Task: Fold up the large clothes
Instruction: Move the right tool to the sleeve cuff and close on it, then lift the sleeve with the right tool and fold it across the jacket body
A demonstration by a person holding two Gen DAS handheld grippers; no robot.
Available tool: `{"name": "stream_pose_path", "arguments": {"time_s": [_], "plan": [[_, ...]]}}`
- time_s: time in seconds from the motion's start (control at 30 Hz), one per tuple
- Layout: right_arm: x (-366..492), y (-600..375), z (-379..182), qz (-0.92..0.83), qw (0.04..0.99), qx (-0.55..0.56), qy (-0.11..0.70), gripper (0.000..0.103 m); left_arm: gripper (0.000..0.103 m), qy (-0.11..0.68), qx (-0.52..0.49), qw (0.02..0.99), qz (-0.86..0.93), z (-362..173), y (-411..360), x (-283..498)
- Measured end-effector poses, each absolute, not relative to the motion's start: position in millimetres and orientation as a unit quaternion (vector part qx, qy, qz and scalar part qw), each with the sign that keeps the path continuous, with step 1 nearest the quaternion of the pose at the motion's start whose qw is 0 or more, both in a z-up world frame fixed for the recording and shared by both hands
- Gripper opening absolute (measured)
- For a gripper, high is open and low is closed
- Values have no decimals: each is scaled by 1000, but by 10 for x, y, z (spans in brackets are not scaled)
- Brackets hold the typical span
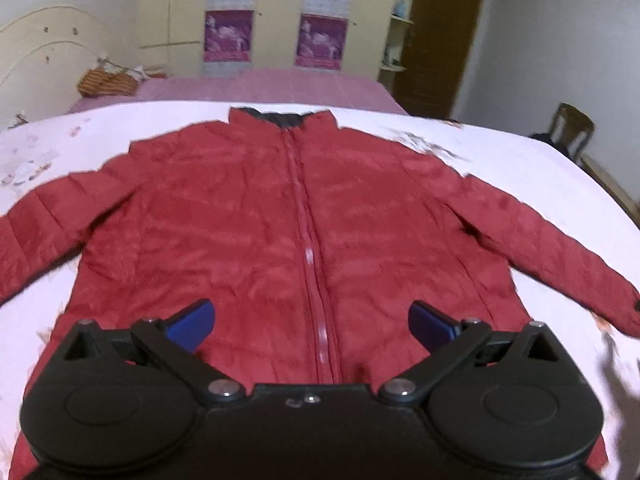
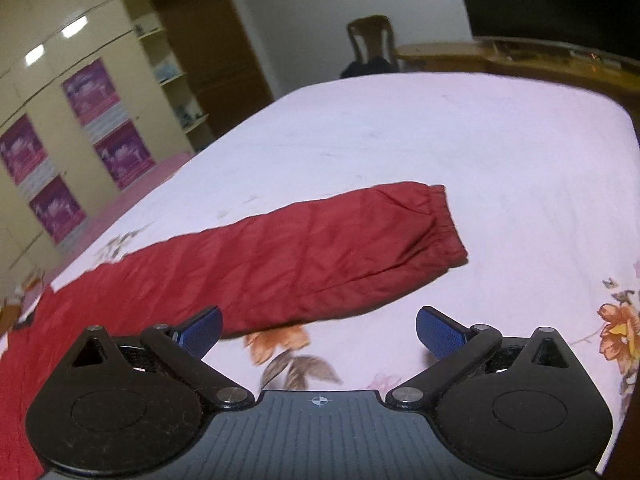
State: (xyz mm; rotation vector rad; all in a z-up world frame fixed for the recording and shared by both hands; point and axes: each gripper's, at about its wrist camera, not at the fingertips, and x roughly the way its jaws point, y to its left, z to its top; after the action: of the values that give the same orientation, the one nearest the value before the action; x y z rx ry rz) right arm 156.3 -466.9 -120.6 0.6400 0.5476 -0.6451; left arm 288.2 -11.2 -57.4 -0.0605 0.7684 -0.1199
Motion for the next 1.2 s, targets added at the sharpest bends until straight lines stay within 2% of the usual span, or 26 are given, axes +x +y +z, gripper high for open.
{"name": "stream_pose_path", "arguments": {"time_s": [0.23,0.27,0.3,0.33,0.37,0.8,0.83,0.87,0.93,1.2], "plan": [[1622,-4813,-1312,-312,853,323,267,102,101,391,-23,919,-42,-712,-226,3196],[1617,-4809,-1329,-313,850,330,267,99,101,391,-27,919,-42,-722,-227,3195],[1619,-4822,-1352,-310,847,339,268,89,101,391,-28,919,-42,-735,-231,3200],[1623,-4823,-1375,-309,843,347,271,68,101,392,-28,919,-41,-751,-232,3209],[1634,-4832,-1397,-312,840,352,272,66,101,393,-27,918,-40,-764,-230,3220],[1460,-4982,-1471,-312,814,454,184,65,103,411,-31,911,-5,-871,-20,3415],[1440,-4973,-1462,-315,813,457,179,57,103,417,-19,909,2,-882,-26,3436],[1433,-4990,-1468,-317,810,461,178,38,103,424,-10,905,4,-898,-29,3463],[1433,-5049,-1488,-324,802,469,179,28,103,436,-3,900,6,-929,-10,3490],[1625,-5196,-1370,-333,801,454,204,27,103,459,-37,888,10,-984,237,3499]]}}
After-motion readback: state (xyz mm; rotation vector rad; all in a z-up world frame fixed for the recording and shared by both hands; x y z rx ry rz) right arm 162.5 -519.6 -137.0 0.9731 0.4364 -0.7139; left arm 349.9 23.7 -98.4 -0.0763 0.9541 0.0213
